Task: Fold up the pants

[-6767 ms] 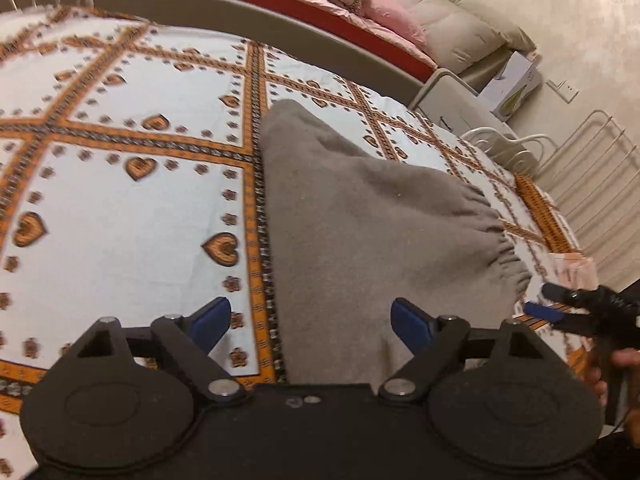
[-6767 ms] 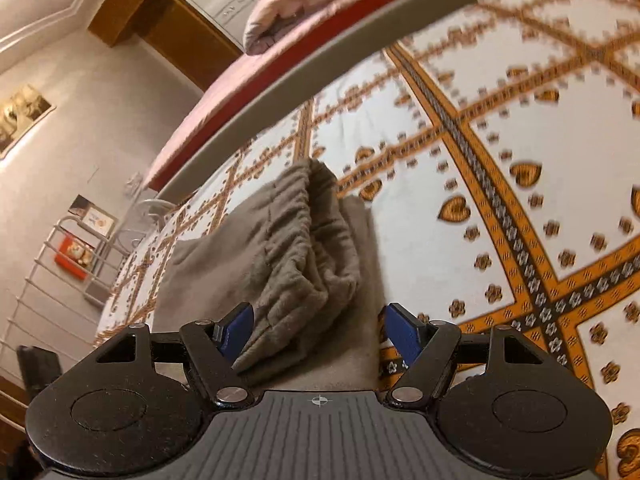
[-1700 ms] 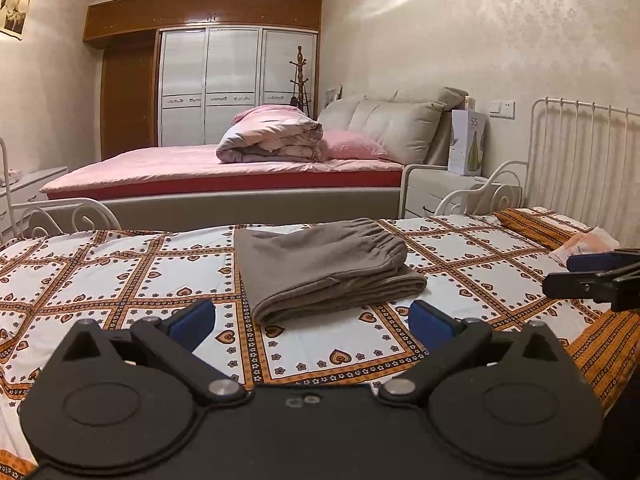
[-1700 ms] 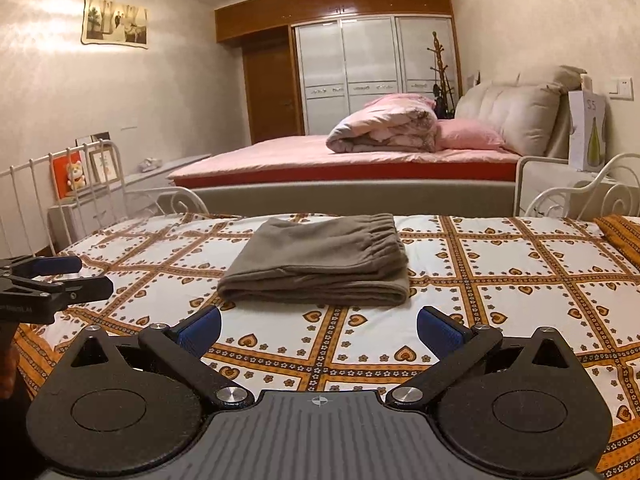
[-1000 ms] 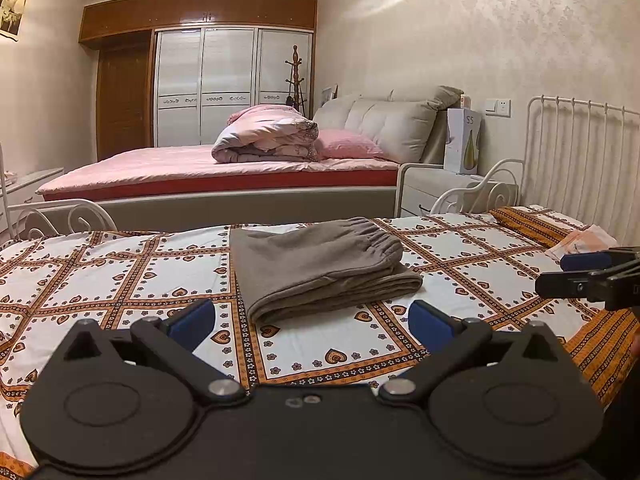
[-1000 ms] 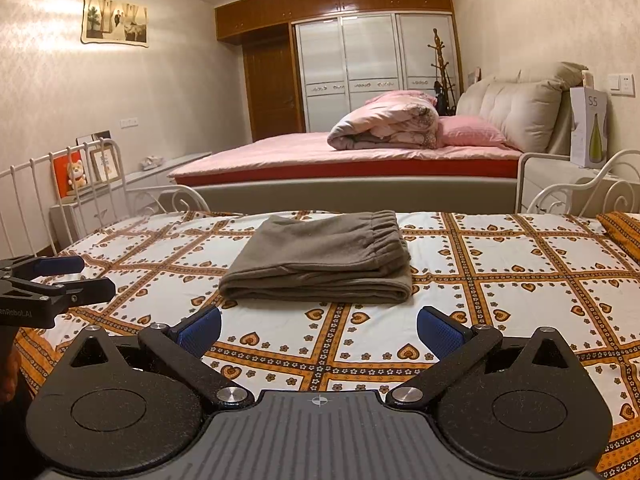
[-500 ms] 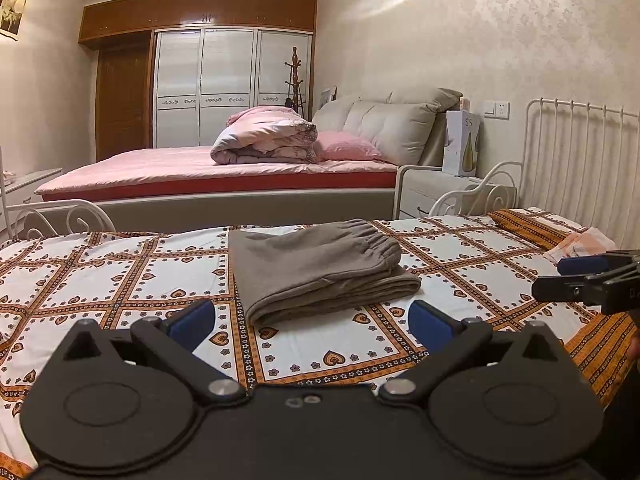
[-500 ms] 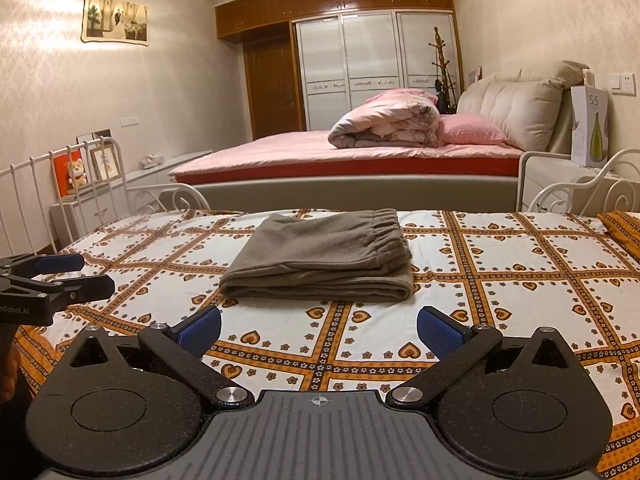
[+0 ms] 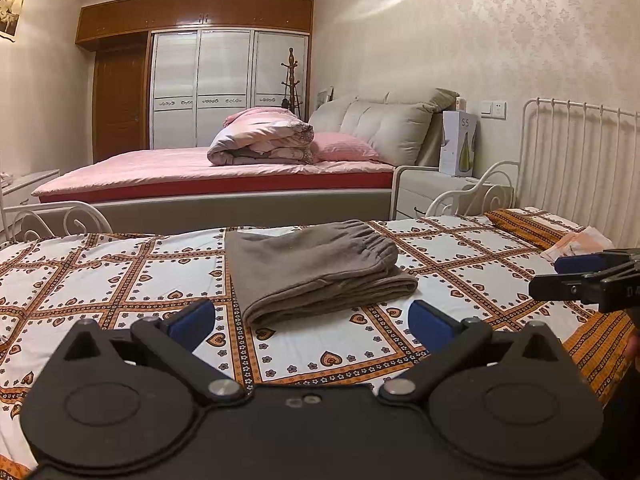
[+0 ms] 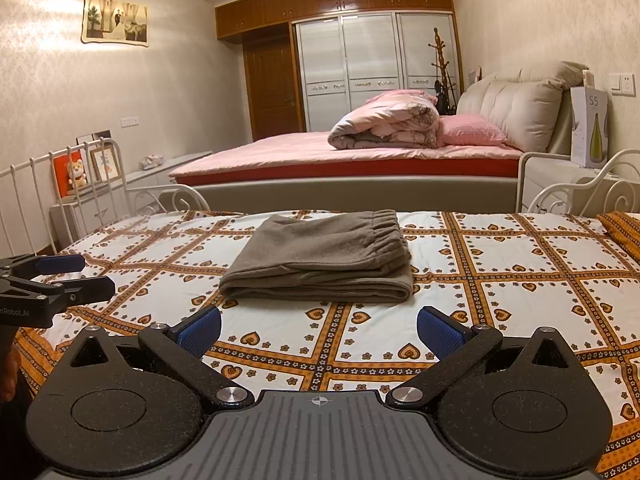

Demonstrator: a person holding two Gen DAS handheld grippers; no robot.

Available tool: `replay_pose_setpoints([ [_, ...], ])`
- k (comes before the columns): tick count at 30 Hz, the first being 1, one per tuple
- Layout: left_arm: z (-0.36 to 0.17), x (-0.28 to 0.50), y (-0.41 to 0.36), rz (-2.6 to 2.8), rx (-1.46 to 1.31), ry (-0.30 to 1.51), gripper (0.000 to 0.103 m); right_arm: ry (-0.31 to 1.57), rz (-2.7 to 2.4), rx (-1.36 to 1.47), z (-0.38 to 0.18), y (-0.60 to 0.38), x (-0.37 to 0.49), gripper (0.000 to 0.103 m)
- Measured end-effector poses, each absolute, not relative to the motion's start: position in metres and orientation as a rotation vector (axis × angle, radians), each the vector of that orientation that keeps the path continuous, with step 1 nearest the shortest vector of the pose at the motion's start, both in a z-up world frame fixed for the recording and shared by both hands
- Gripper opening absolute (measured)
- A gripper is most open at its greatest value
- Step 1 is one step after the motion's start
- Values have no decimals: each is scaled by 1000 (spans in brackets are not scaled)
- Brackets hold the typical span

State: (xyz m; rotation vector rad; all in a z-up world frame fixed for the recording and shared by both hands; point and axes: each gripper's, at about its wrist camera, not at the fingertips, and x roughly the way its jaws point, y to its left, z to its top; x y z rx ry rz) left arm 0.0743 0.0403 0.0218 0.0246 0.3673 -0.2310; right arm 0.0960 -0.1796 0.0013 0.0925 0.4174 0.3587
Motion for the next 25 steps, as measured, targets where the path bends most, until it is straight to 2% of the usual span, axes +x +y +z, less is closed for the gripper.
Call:
replay_pose_setpoints([
  [25, 23, 74, 39, -254, 44, 366, 96, 414, 362, 91, 4, -181, 95, 103],
])
